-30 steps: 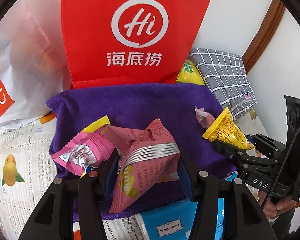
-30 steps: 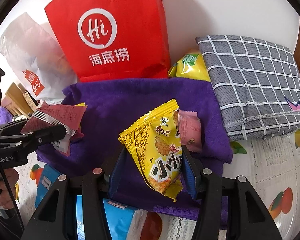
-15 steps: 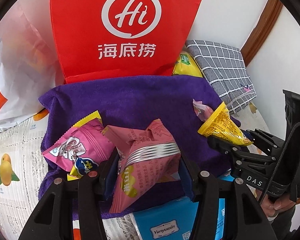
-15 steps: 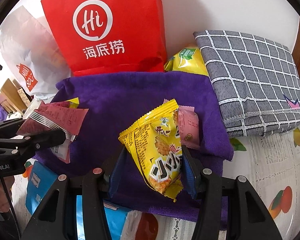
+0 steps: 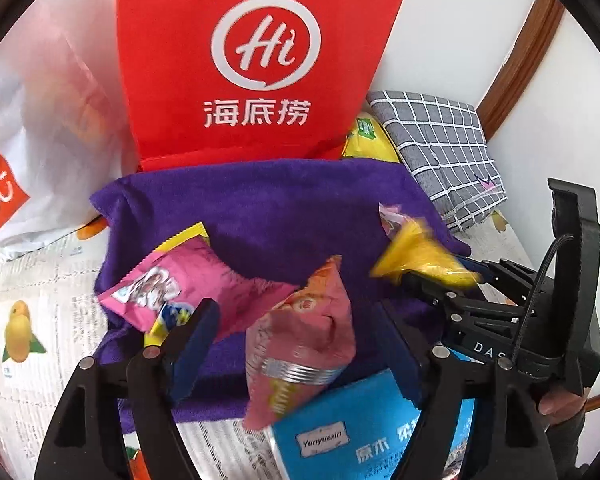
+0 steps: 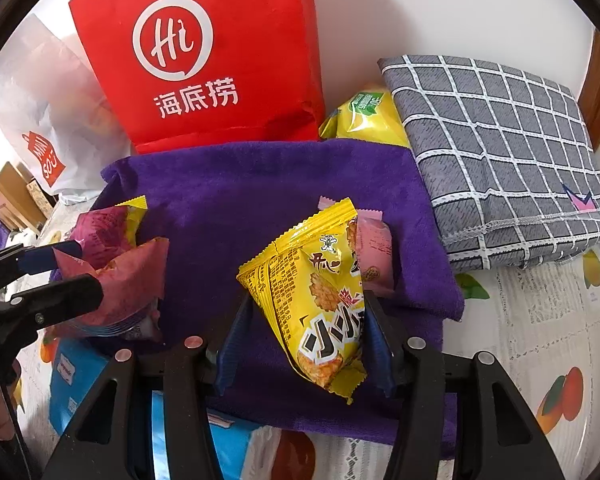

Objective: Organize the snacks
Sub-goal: 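Withdraw both tools from the towel back toward the snack pile, then grasp the blue snack bag with the right tool while the left tool grasps the pale pink packet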

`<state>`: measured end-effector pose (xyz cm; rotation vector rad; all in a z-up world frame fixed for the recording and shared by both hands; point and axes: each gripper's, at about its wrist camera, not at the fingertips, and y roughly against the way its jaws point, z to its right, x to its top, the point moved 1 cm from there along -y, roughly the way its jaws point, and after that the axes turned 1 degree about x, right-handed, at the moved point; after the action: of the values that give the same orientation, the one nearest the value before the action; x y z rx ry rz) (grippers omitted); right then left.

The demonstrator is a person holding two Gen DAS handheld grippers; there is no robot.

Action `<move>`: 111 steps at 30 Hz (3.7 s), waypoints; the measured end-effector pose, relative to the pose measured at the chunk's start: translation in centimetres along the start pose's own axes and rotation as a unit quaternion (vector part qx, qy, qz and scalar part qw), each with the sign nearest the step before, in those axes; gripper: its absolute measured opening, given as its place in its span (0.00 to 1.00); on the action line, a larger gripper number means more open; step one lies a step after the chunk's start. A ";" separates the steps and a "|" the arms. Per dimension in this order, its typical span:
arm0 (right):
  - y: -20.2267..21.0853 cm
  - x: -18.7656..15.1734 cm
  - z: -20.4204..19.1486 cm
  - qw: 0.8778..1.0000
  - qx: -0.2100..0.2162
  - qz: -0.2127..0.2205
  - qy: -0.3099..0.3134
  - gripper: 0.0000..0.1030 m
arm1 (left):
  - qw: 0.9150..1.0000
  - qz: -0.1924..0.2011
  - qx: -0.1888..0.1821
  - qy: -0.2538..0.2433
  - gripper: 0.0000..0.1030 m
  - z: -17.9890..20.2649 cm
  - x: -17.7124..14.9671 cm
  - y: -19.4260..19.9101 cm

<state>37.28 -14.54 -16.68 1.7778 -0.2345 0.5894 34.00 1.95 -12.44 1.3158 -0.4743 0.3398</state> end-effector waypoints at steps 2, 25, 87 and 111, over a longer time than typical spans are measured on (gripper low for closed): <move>0.6 -0.1 0.0 1.000 0.001 0.004 -0.008 0.62 | 1.000 0.003 -0.003 0.004 0.75 -0.1 -0.2 0.7; 13.5 -7.9 -4.4 0.995 -0.043 0.086 -0.005 0.63 | 0.998 0.057 -0.013 0.014 0.74 -0.1 -8.4 10.9; 7.5 -15.0 -3.1 0.969 0.101 0.005 -0.226 0.41 | 0.996 0.026 -0.029 0.077 0.75 -3.0 -16.6 11.0; 11.7 -18.2 -1.7 0.992 0.079 0.016 -0.097 0.43 | 0.999 -0.022 0.031 0.013 0.72 2.9 -15.0 4.8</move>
<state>16.01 -18.92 -15.68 1.9905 -0.3592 0.4683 18.39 0.64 -15.64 1.3789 -0.4155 0.3372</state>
